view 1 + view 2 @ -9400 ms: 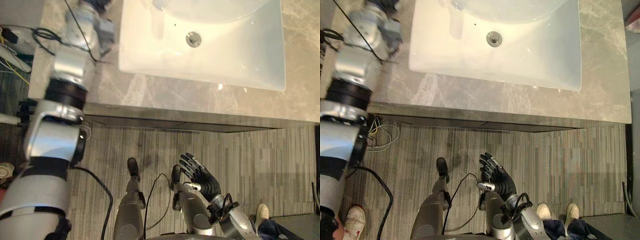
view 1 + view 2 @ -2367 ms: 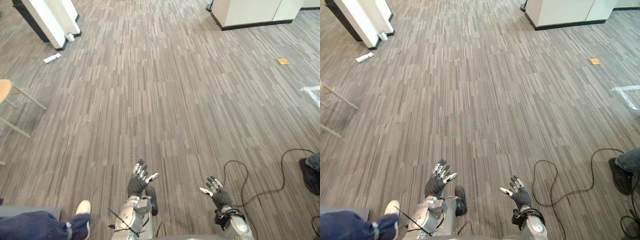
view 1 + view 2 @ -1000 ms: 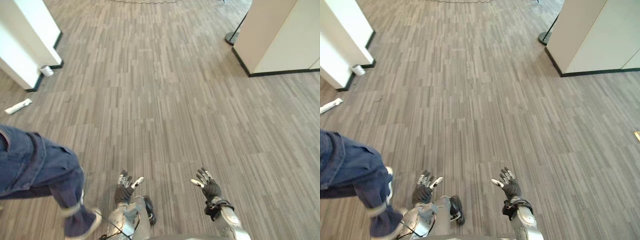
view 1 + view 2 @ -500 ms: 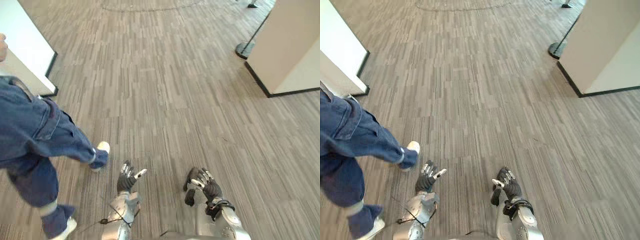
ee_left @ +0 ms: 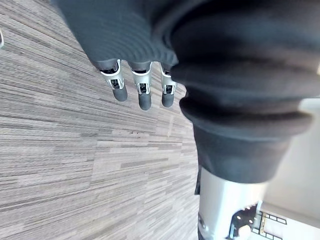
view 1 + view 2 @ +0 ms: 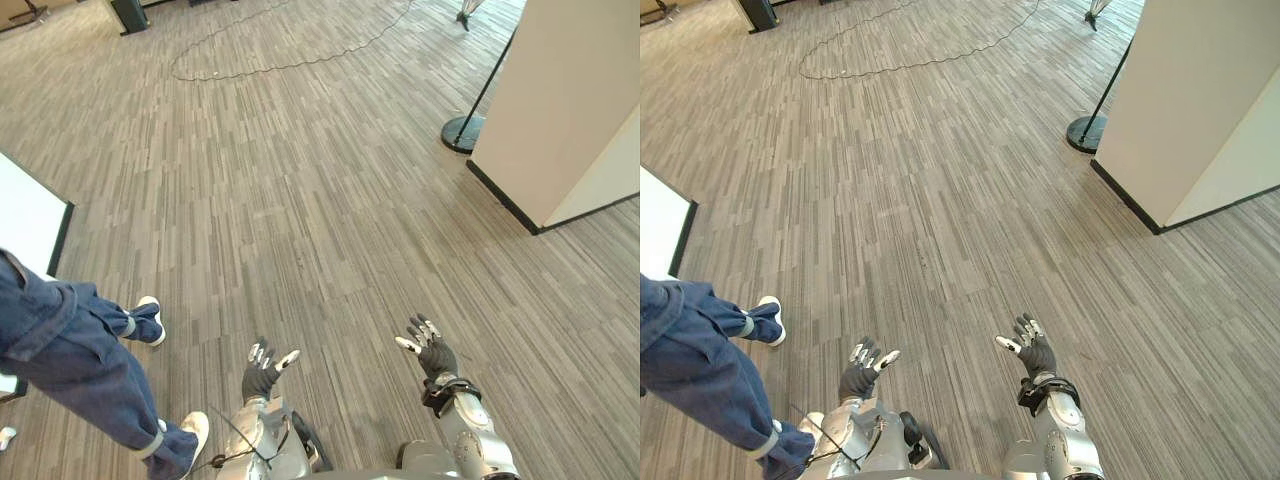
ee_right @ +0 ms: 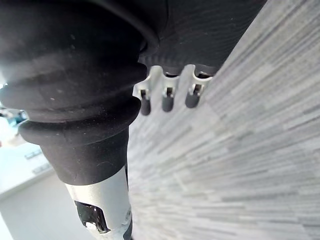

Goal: Organize washtable

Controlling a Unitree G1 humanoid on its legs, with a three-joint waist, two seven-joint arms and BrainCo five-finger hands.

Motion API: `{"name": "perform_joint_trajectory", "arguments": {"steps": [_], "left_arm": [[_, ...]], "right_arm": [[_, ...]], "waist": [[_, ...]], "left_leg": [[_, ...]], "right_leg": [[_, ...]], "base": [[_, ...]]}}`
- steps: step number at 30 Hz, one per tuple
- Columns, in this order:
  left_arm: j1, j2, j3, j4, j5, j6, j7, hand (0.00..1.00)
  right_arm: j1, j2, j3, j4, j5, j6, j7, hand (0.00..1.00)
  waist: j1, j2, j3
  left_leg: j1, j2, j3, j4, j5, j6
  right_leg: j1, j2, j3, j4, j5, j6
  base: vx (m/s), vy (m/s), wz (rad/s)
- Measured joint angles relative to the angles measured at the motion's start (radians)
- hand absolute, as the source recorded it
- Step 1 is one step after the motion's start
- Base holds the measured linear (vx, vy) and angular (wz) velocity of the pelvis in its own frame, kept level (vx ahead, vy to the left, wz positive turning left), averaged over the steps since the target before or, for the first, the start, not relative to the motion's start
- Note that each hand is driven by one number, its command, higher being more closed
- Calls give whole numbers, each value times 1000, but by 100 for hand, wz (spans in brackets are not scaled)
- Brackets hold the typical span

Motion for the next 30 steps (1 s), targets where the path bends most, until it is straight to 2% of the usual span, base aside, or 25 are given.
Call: {"name": "perform_joint_trajectory", "arguments": {"steps": [1,2,3,5,6,7,8,9,11,14,15,17,18,19,20,21,22,23,24,25,26,27,28,29,30], "left_arm": [[1,3,8,-9,0,0,4,0],[23,0,27,-38,0,0,4,0],[34,2,35,-62,1,0,4,0],[31,6,35,-65,1,3,4,0],[24,7,26,-64,1,7,2,0],[21,6,17,-64,1,11,1,0],[11,15,4,-66,6,12,-3,0],[5,36,-5,-73,12,11,-3,0],[10,43,-11,-84,21,6,-3,0],[-22,62,-64,-77,21,-10,-5,0],[-63,71,-101,-55,22,-10,-6,0],[-133,70,-141,-14,22,-7,-11,0],[-147,74,-155,-6,22,-8,-22,0],[-176,45,-171,42,22,-9,-24,0],[-184,34,-173,50,22,-9,-24,0],[-192,31,-175,61,22,-10,-24,0],[-197,26,-184,82,22,-13,-25,0],[-188,21,-191,88,23,-14,-24,0],[-170,26,-190,104,22,-16,-24,0],[-162,22,-186,117,22,-15,-25,0],[-155,17,-185,122,19,-10,-24,0],[-143,17,-181,129,9,-6,-25,0],[-135,16,-174,130,9,-1,-25,0],[-118,16,-139,130,12,1,-23,0],[-112,16,-124,129,12,1,-23,0]], "right_arm": [[0,5,7,9,0,0,0,0],[3,8,36,13,-1,0,1,0],[5,26,64,12,-3,1,3,0],[6,38,70,12,-10,4,3,0],[3,45,70,12,-10,5,3,0],[4,46,72,13,-10,5,4,0],[0,51,75,20,-25,6,5,0],[-11,55,77,23,-41,7,6,0],[-10,52,71,11,-70,1,7,0],[0,40,71,4,-79,-4,8,0],[12,32,70,5,-79,-1,8,0],[24,22,53,5,-78,7,7,0],[35,24,52,0,-77,8,5,0],[36,-5,49,1,-76,8,4,0],[26,-15,45,1,-76,8,4,0],[22,-2,16,-6,-75,9,3,0],[37,6,-4,-33,-75,9,3,0],[52,-3,-10,-44,-75,8,6,0],[41,-4,-10,-48,-75,9,8,0],[41,-2,-11,-50,-75,10,7,0],[22,-5,-22,-50,-53,9,-5,0],[14,-10,-32,-60,-33,8,-21,0],[16,-11,-37,-63,-22,6,-24,0],[17,-10,-40,-70,-8,3,-41,0],[20,-10,-39,-71,-6,-1,-42,0]], "waist": [[5,-26,-3],[14,-62,-16],[28,-89,-28],[24,-114,-40],[22,-129,-36],[21,-130,-37],[16,-122,-32],[11,-104,-25],[-13,-64,-25],[-59,-30,-18],[-75,-30,-17],[-94,-32,-17],[-111,-65,-26],[-116,-11,-25],[-112,12,-26],[-117,20,-26],[-120,23,-27],[-119,32,-26],[-108,41,-27],[-107,45,-27],[-105,50,-24],[-106,47,-18],[-106,37,-10],[-90,28,-5],[-80,24,-5]], "left_leg": [[-10,-18,-9,44,6,18],[-63,-27,-29,173,-43,90],[-100,-36,-30,295,-139,114],[-93,-79,-21,394,-261,128],[-32,-119,-5,398,-321,143],[5,-140,-1,389,-344,150],[90,-162,-4,355,-379,159],[196,-174,-3,281,-388,151],[360,-185,-3,127,-375,129],[529,-188,-9,-21,-360,106],[564,-189,-21,-46,-360,106],[618,-191,-42,-86,-362,103],[676,-221,-61,-123,-357,65],[720,-189,-68,-140,-343,27],[720,-172,-66,-132,-318,3],[721,-162,-102,-98,-242,-9],[725,-148,-144,-37,-174,-9],[712,-118,-167,66,-85,-81],[631,-63,-172,305,71,-163],[567,-36,-177,468,118,-168],[420,0,-175,793,100,-163],[313,16,-155,987,16,-128],[278,26,-137,1030,-25,-66],[204,44,-69,1021,-117,66],[179,52,-45,990,-148,84]], "right_leg": [[17,-26,0,-11,-3,10],[19,-64,-2,5,6,21],[-3,-108,3,76,14,14],[-61,-189,14,289,56,-53],[-131,-267,37,500,170,-133],[-168,-295,62,599,246,-148],[-255,-296,113,809,251,-139],[-330,-281,108,947,207,-169],[-418,-242,19,987,135,-203],[-581,-174,-72,842,60,-182],[-651,-138,-79,653,71,-171],[-686,-85,-94,211,183,-121],[-676,-84,-135,-8,219,-106],[-676,-74,-124,42,386,-182],[-682,-76,-131,77,405,-189],[-702,-80,-87,179,408,-192],[-706,-67,-31,269,361,-191],[-683,-51,-19,328,287,-184],[-637,-34,-14,357,213,-181],[-613,-28,-21,362,186,-185],[-565,-5,-4,363,146,-190],[-485,11,10,344,116,-184],[-442,18,13,326,111,-176],[-337,30,46,259,105,-164],[-306,32,63,233,106,-162]], "base": [[659,382,-16],[802,474,-11],[808,508,0],[759,536,21],[671,450,29],[646,337,33],[638,224,20],[653,192,10],[611,165,0],[765,140,20],[847,-46,55],[732,-133,66],[819,-147,57],[856,-136,36],[876,-145,10],[852,-223,12],[828,-258,8],[794,-269,-24],[623,-160,-46],[744,-112,-58],[816,-11,-56],[799,10,-53],[748,50,-58],[468,67,-53],[636,176,-87]]}}
